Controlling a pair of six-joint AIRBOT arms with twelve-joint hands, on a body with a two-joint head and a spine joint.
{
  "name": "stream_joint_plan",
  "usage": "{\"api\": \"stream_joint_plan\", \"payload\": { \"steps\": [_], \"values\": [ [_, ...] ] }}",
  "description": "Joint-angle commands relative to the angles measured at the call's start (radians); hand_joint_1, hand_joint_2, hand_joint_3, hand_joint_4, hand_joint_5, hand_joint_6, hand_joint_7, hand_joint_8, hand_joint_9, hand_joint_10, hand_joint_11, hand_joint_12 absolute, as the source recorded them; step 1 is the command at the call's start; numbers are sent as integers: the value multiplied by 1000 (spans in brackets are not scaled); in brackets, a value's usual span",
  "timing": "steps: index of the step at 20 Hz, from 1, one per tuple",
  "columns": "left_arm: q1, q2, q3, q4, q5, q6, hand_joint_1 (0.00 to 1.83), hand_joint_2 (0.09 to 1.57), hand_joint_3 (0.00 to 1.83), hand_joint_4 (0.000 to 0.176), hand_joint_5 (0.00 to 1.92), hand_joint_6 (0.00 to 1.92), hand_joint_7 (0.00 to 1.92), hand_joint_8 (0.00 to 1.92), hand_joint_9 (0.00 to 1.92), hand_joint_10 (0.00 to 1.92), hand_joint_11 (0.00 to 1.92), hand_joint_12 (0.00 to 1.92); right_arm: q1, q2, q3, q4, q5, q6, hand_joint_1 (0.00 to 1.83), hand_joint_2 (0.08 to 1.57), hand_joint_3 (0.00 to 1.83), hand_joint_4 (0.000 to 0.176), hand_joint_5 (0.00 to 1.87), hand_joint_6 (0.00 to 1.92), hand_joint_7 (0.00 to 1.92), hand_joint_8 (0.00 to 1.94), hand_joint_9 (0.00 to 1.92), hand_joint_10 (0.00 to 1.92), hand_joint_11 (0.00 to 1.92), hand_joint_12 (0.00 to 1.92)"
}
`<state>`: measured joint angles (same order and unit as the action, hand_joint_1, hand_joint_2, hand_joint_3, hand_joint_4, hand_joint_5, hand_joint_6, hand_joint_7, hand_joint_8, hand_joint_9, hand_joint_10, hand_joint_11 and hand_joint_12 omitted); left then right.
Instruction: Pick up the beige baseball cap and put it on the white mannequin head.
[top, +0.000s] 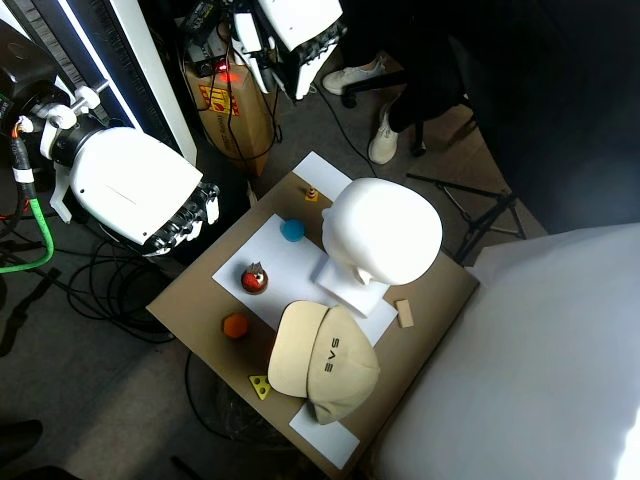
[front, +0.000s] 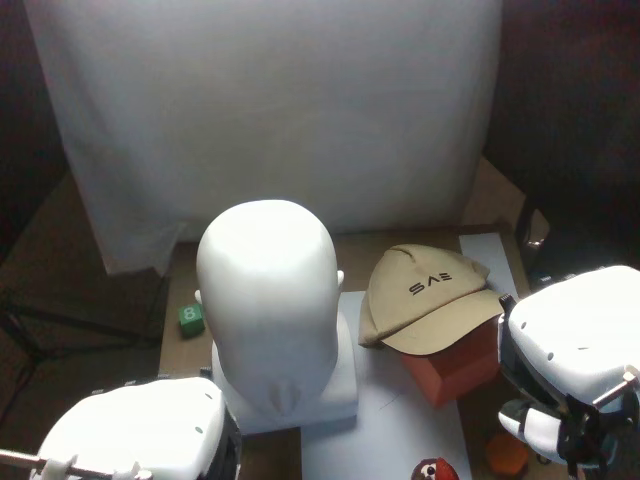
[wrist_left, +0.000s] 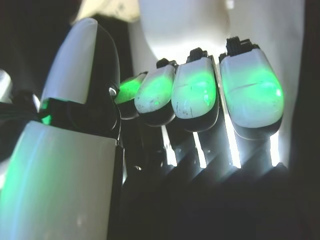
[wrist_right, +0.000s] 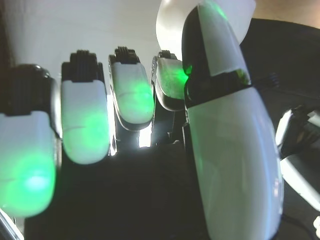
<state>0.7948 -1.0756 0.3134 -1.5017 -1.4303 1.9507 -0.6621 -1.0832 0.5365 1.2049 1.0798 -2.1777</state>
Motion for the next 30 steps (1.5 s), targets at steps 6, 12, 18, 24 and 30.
{"api": "stream_joint_plan", "payload": {
  "steps": [6,12,18,24,30],
  "values": [
    [2,0,-12,94,-68,-4,0,1081,34,66,24,2,0,0,21,2,0,397,0,0,-9,-69,59,-8,0,933,41,24,57,2,85,1,50,3,0,560],
    [26,-1,-23,137,-180,-9,0,1092,14,65,24,0,0,0,12,0,0,389,-48,24,14,-209,69,43,0,944,20,18,56,0,85,0,58,2,0,518],
    [290,-55,56,395,-283,-253,0,1087,5,27,2,0,0,0,0,0,0,293,-137,58,199,-437,-100,310,457,985,13,0,75,7,129,9,104,9,0,557],
    [377,-168,215,536,-307,-310,82,1078,0,18,0,0,0,0,0,0,0,265,-126,-38,424,-476,-259,353,1267,1015,11,0,191,8,201,3,180,7,0,788],
    [376,-257,374,541,-305,-434,83,1077,0,1,12,4,0,0,0,0,0,294,-137,-194,621,-495,-289,374,1312,1160,23,0,62,0,127,1,111,0,0,641]
  ]
}}
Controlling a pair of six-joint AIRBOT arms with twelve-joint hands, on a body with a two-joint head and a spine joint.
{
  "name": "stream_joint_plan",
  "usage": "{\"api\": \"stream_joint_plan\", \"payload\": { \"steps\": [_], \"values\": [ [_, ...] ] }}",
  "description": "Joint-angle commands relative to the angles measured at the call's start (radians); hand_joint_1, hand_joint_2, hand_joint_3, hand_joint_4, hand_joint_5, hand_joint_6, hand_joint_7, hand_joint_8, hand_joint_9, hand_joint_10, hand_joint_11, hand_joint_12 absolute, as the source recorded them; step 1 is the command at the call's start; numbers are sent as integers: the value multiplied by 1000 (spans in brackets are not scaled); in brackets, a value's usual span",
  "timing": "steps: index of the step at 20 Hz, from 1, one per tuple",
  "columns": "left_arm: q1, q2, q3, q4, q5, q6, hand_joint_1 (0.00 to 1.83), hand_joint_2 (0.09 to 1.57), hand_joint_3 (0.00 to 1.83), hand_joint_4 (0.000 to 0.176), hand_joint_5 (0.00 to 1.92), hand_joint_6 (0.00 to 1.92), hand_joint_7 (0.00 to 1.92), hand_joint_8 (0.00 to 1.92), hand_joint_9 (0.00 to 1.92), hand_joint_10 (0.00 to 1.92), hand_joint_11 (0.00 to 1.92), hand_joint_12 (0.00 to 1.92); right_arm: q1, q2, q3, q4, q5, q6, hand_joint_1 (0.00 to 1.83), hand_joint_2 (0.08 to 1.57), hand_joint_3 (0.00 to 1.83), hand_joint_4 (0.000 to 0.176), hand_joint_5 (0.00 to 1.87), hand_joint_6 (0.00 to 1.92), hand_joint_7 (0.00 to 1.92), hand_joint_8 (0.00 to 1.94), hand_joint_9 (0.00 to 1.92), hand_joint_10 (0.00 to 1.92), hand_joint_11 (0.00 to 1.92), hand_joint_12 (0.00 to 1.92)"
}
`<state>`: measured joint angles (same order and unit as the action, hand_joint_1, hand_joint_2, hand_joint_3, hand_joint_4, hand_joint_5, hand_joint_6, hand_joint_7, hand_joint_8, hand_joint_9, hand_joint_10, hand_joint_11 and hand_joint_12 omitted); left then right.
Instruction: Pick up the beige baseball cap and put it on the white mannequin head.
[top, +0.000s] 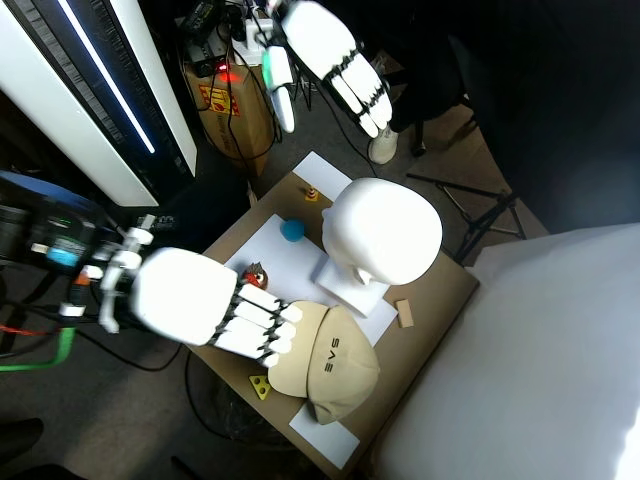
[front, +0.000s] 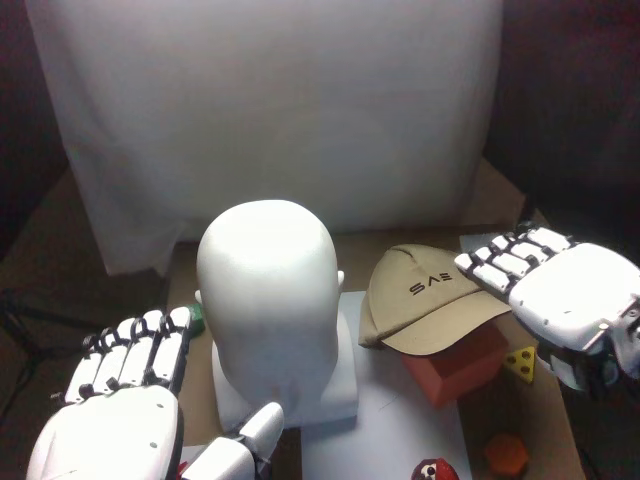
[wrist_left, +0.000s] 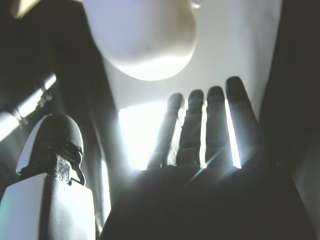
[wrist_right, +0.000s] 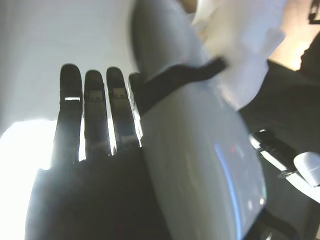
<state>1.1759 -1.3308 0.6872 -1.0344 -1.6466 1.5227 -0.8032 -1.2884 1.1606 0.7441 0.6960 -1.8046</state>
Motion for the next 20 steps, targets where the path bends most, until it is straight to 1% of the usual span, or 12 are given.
{"api": "stream_joint_plan", "payload": {
  "steps": [1,2,3,5,6,8,9,11,14,16,18,20],
  "values": [
    [0,-6,13,73,-89,-50,83,1077,0,0,13,4,0,0,0,0,0,291,1,-16,35,-60,97,19,1307,1167,18,0,61,0,122,0,103,0,0,668],
    [6,-8,22,73,-89,-91,83,1077,0,0,13,4,0,0,0,0,0,289,0,-44,79,-95,93,56,1307,1168,17,0,61,0,122,0,103,0,0,669],
    [8,-8,26,74,-89,-110,83,1077,0,0,14,4,0,0,0,0,0,288,0,-62,106,-105,83,68,1303,1170,15,0,59,2,123,1,103,0,0,729],
    [17,-6,32,82,-89,-123,83,1077,0,0,14,4,0,0,0,0,0,285,6,-113,188,-105,58,75,1319,1171,12,0,60,2,126,1,104,1,0,754],
    [32,-5,38,98,-80,-157,83,1077,0,0,15,4,0,0,0,0,0,282,4,-142,236,-105,49,76,1329,1173,9,0,64,2,127,1,103,1,0,832],
    [59,-5,44,117,-65,-193,82,1077,0,0,15,2,0,0,0,0,0,267,0,-176,297,-105,-3,102,1339,1174,7,0,72,3,132,2,103,1,0,887],
    [73,-7,49,128,-66,-185,73,1080,1,0,19,3,0,0,4,1,0,261,-9,-201,337,-105,-39,120,1352,1165,2,0,80,4,138,2,106,1,0,934],
    [94,-11,68,166,-66,-181,65,1082,2,0,20,3,2,1,6,2,0,261,-26,-235,387,-105,-42,125,1344,1165,1,0,88,3,149,3,112,2,0,983],
    [105,-13,93,197,-66,-198,62,1084,2,0,19,2,1,0,6,2,0,261,-39,-296,470,-105,-54,146,1366,1166,1,0,90,3,149,1,108,0,0,987],
    [108,-14,97,183,-66,-195,59,1085,2,0,24,4,5,2,7,2,0,261,-45,-331,522,-117,-42,151,1351,1165,1,0,88,1,149,1,109,0,0,983],
    [125,-23,112,216,-68,-190,58,1087,3,0,27,4,10,3,10,3,0,260,-41,-369,587,-141,-47,190,1366,1165,1,0,95,4,150,1,109,0,0,979],
    [138,-33,124,218,-68,-188,58,1087,3,0,28,4,10,3,10,2,0,259,-30,-402,647,-158,-65,229,1366,1166,1,0,100,5,151,1,109,0,0,978]
  ]
}}
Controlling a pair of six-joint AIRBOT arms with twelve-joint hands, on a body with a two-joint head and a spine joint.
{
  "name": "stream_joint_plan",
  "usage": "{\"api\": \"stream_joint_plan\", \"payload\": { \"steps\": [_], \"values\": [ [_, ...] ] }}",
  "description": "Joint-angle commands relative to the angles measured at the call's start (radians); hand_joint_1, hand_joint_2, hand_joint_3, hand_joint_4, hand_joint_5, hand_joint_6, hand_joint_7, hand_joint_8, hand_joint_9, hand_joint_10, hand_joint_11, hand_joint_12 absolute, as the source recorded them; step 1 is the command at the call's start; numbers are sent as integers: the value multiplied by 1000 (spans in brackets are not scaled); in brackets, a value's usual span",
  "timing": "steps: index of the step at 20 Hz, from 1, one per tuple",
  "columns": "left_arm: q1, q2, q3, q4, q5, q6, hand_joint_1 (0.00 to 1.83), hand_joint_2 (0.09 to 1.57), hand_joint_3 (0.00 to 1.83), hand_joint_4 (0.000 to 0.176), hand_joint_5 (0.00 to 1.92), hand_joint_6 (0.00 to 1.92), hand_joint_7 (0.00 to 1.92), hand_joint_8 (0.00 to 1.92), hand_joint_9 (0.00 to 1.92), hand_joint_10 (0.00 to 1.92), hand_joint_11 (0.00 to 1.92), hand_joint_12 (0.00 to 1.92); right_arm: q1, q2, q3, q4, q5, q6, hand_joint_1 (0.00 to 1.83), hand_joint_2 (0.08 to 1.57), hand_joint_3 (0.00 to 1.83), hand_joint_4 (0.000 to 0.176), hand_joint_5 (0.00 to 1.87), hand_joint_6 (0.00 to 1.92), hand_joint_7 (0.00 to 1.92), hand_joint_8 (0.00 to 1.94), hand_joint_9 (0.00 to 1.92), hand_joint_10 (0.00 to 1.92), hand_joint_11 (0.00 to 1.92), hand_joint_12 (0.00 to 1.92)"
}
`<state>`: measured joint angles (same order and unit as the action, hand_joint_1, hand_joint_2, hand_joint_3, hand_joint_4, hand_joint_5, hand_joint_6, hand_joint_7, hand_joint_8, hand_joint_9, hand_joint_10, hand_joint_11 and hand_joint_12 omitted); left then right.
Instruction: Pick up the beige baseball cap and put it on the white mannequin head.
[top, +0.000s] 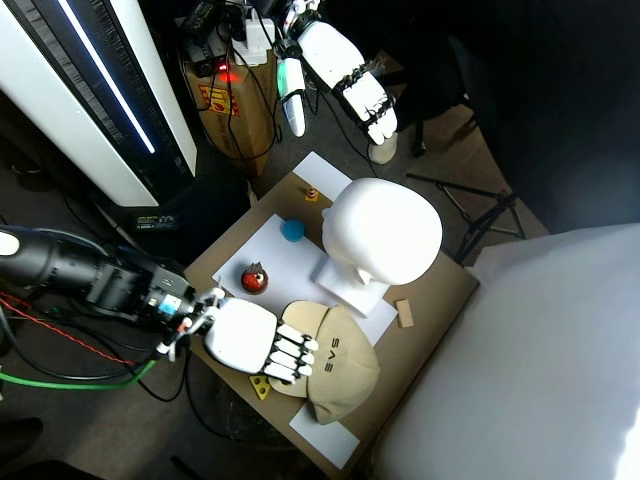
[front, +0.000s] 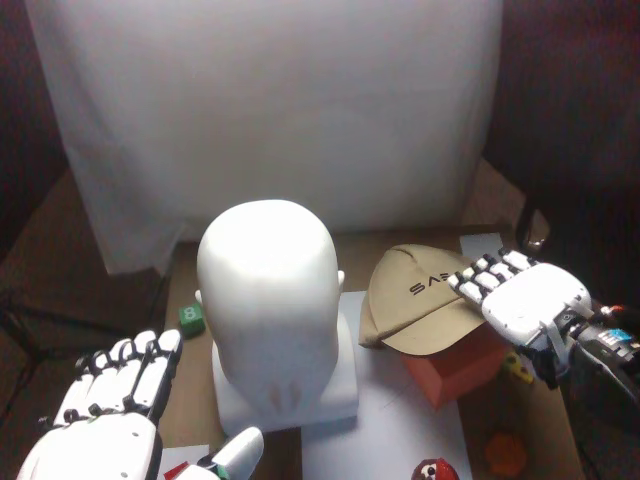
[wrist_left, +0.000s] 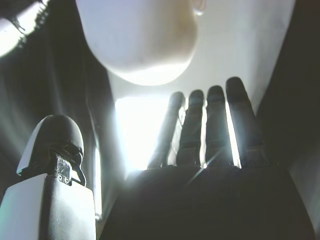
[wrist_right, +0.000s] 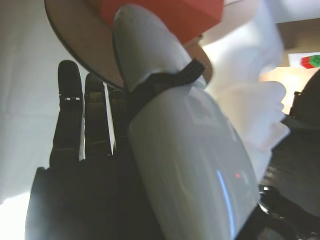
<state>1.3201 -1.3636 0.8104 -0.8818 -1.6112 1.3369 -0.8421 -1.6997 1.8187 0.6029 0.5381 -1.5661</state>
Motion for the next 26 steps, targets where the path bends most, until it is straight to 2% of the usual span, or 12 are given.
{"api": "stream_joint_plan", "payload": {
  "steps": [1,4,7,10,14,17,26],
  "values": [
    [-3,-7,9,65,-104,-4,61,1086,2,0,28,4,16,5,10,2,0,259,15,-11,20,-40,88,15,1376,1169,2,0,112,7,159,3,113,1,0,963],
    [7,-20,26,65,-95,-13,52,1093,3,0,31,1,31,3,28,4,0,293,27,-67,99,-49,66,32,1373,1172,2,0,116,3,162,1,115,1,0,926],
    [24,-32,57,64,-96,-101,43,1097,4,0,30,0,31,2,29,3,0,294,27,-138,200,-66,52,50,1372,1177,4,0,118,2,168,2,118,1,0,886],
    [41,-43,82,89,-111,-142,43,1098,4,0,31,0,30,2,28,2,0,293,36,-188,273,-92,47,100,1363,1182,4,0,121,2,171,2,121,2,0,859],
    [56,-46,98,137,-117,-175,52,1095,1,0,41,3,37,3,31,2,0,303,50,-220,311,-123,31,141,1364,1187,6,0,139,6,186,5,134,5,0,836],
    [65,-48,98,142,-117,-184,42,1102,3,0,32,0,19,0,17,0,0,257,57,-240,345,-123,21,151,1364,1188,5,0,147,7,194,5,138,5,0,826],
    [60,-54,104,151,-123,-189,38,1105,2,0,43,3,20,0,17,1,0,272,64,-243,354,-125,35,163,1355,1197,7,0,183,13,225,10,175,13,0,826]
  ]
}}
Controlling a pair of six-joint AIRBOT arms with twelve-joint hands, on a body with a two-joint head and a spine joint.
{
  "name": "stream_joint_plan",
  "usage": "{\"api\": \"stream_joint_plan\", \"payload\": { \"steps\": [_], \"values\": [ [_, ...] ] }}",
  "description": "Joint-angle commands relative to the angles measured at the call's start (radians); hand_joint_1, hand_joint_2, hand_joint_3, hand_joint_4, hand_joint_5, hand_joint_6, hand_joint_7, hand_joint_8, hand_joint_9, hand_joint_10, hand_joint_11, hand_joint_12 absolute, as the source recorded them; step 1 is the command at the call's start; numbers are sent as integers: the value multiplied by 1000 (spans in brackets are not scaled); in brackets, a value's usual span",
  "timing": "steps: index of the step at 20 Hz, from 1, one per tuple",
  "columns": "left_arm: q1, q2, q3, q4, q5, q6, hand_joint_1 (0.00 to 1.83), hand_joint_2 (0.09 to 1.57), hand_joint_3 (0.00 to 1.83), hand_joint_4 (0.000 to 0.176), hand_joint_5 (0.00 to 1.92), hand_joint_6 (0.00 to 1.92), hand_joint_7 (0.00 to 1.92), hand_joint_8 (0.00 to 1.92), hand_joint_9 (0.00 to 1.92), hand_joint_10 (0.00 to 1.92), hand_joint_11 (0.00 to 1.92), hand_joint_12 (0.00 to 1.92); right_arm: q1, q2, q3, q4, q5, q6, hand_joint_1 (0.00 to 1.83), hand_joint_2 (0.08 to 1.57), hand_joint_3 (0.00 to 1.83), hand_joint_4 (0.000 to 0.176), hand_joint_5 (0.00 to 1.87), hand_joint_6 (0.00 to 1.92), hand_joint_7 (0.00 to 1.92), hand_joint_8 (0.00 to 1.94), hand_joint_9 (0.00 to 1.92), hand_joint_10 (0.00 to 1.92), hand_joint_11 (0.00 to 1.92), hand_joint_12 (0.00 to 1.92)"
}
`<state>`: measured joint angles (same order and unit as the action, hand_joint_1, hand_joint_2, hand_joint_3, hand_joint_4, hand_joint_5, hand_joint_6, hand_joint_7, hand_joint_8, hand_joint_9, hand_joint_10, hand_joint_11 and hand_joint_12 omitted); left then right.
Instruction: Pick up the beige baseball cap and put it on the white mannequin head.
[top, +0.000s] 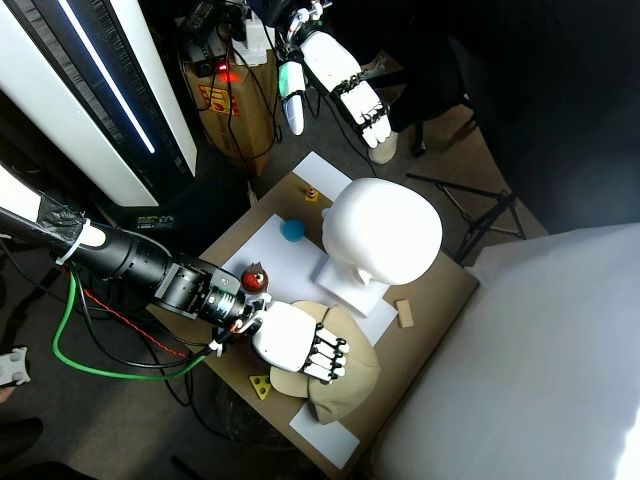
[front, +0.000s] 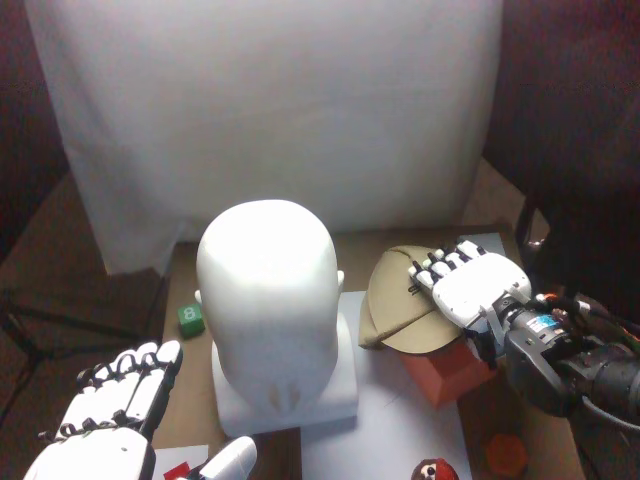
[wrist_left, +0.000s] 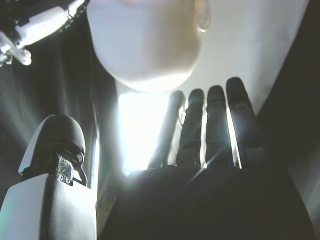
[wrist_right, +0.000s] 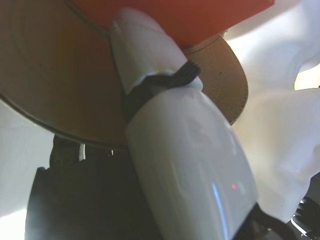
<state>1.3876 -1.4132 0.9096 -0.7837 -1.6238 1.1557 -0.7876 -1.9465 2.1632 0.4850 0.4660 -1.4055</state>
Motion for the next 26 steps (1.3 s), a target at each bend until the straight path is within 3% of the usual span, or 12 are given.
{"api": "stream_joint_plan", "payload": {
  "steps": [1,2,3,4,5,6,7,12,20,23,26],
  "values": [
    [-9,-6,6,54,-110,-9,39,1105,1,0,44,3,21,1,18,2,0,278,9,4,10,-9,107,3,1331,1205,8,0,242,15,301,10,240,18,0,997],
    [-10,-7,8,57,-110,-11,40,1105,1,0,44,3,21,1,18,1,0,279,8,4,10,-13,109,3,1333,1200,4,0,271,14,336,9,275,19,0,1084],
    [-12,-8,9,59,-114,-12,39,1104,0,0,44,1,20,0,17,0,0,265,8,4,10,-20,117,6,1731,1114,0,0,583,55,687,56,685,151,521,1463],
    [-12,-10,9,59,-122,-18,39,1104,0,0,44,1,20,0,17,0,0,265,8,4,10,-25,121,7,1731,1114,0,0,583,55,687,56,685,151,521,1463],
    [-14,-11,10,54,-137,-28,39,1104,0,0,42,0,19,0,12,0,0,259,8,4,11,-26,127,9,1634,1101,16,0,802,89,808,741,836,949,774,1601],
    [-15,-11,10,57,-138,-28,39,1104,0,0,42,0,18,0,12,0,0,256,9,4,13,-26,128,10,1516,1095,28,0,815,742,949,858,968,1051,871,1605],
    [-15,-12,9,55,-137,-29,36,1108,1,0,41,0,19,0,15,1,0,284,9,4,15,-26,136,12,1383,1126,2,0,867,916,966,1002,943,1314,971,1391],
    [-14,-13,10,55,-138,-29,36,1113,1,0,47,1,38,3,40,4,0,358,17,4,22,-26,182,14,1376,1126,0,0,872,954,988,977,919,1329,927,1353],
    [-14,-16,11,54,-139,-29,36,1114,0,0,62,6,46,4,38,1,0,333,47,33,21,-5,396,5,1376,1130,0,0,865,964,980,982,915,1342,944,1380],
    [-13,-19,12,54,-139,-29,36,1114,1,0,64,6,48,5,38,0,0,332,57,79,-21,-6,456,4,1376,1129,0,0,865,964,980,982,916,1341,945,1379],
    [-9,-27,13,39,-138,-64,36,1115,1,0,62,1,46,0,38,0,0,353,92,180,-156,-6,507,-8,1376,1130,0,0,869,960,974,981,917,1348,931,1381]
  ]
}}
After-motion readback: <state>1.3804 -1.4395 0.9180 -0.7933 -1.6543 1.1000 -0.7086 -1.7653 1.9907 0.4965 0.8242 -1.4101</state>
